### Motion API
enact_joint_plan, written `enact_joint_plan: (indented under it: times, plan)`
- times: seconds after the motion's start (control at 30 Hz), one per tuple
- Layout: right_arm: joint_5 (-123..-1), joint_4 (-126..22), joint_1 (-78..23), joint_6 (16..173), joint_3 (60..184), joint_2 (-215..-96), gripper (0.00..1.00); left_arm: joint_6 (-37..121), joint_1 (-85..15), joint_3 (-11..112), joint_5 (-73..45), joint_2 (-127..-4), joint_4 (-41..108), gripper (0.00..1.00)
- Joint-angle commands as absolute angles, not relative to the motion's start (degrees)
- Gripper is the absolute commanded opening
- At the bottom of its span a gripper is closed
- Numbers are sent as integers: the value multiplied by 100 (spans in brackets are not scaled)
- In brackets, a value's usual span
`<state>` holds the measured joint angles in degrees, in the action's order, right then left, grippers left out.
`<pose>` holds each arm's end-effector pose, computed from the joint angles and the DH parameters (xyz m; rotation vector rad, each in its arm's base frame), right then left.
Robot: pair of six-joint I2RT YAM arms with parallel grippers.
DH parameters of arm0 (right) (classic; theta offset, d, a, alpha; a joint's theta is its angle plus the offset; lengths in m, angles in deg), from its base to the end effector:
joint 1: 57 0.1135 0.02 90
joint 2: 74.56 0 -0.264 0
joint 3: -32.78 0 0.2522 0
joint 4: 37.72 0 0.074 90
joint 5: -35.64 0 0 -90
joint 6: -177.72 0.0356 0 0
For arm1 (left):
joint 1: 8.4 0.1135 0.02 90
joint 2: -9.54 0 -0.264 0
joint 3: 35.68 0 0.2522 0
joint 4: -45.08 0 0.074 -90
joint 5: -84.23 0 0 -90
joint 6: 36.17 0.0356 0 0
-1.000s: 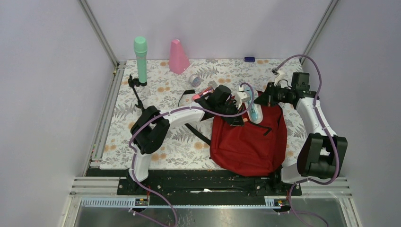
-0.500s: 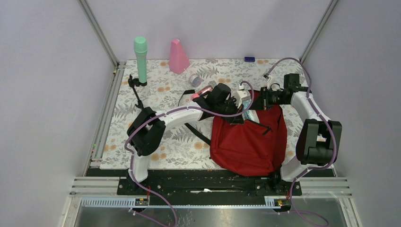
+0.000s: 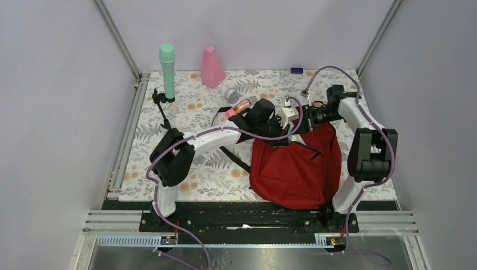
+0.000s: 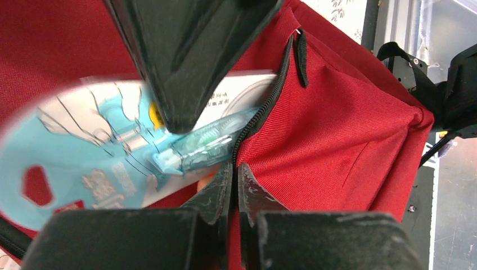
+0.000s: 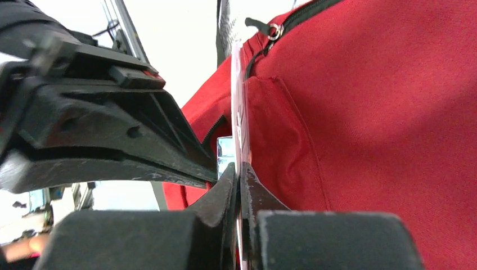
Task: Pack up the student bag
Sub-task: Place the stationery in the student bag.
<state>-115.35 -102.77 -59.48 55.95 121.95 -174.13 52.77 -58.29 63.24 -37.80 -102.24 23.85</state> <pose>0.3359 0.0166 0.2400 -0.7567 2.2045 1.2207 0.2755 -0.3564 0.2441 1.2430 1.9084 -1.0974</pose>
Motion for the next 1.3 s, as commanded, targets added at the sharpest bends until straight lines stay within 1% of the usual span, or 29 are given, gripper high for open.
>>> enact_joint_plan:
  times: [0.0, 0.13, 0.37, 0.53, 0.67, 0.73, 0.77, 0.83, 0.87, 0.9, 0.93, 0.97, 1.07, 1.1, 1.17, 1.27]
  plan:
    - [-11341, -11786, -5492, 4949, 12445, -17754, 0, 5581, -5748, 6657, -3319, -9842, 2559, 0]
    - [-10877, -11504, -5310, 5319, 12154, -17577, 0, 5559, -5731, 6626, -3220, -9813, 2645, 0]
    - [-10226, -11774, -5269, 5550, 12031, -17104, 0, 5625, -5721, 6619, -3025, -9819, 2608, 0]
    - [-10249, -11995, -5269, 5452, 11950, -16765, 0, 5748, -5714, 6609, -2841, -9824, 2628, 0]
    - [-10329, -12033, -5192, 5429, 11931, -17093, 0, 5751, -5709, 6445, -2818, -9739, 2824, 0]
    - [-10149, -12022, -5135, 5506, 11935, -17346, 4, 5693, -5707, 6341, -2824, -9674, 2933, 1]
    - [-10106, -12019, -5123, 5528, 11946, -17438, 9, 5665, -5705, 6279, -2831, -9633, 2971, 3]
    - [-9962, -11900, -5096, 5667, 11983, -17430, 20, 5584, -5708, 6187, -2813, -9540, 3058, 10]
    - [-9869, -11782, -5098, 5750, 11985, -17339, 23, 5552, -5705, 6150, -2796, -9494, 3073, 13]
    - [-9733, -11680, -5096, 5871, 12016, -17222, 29, 5522, -5709, 6118, -2783, -9444, 3075, 16]
    - [-9594, -11538, -5101, 5985, 12045, -17100, 32, 5493, -5709, 6069, -2769, -9390, 3090, 21]
    - [-9493, -11409, -5102, 6072, 12067, -16989, 38, 5452, -5709, 6007, -2736, -9324, 3108, 27]
    - [-9427, -11048, -5098, 6287, 12106, -16720, 49, 5241, -5706, 5793, -2611, -9099, 3287, 46]
    - [-9431, -10976, -5098, 6338, 12111, -16657, 53, 5163, -5709, 5732, -2553, -9013, 3290, 55]
    - [-9447, -10926, -5101, 6391, 12138, -16615, 60, 5015, -5695, 5567, -2379, -8814, 3345, 69]
    - [-9313, -10874, -5102, 6510, 12221, -16643, 71, 4776, -5675, 5213, -2114, -8451, 3427, 79]
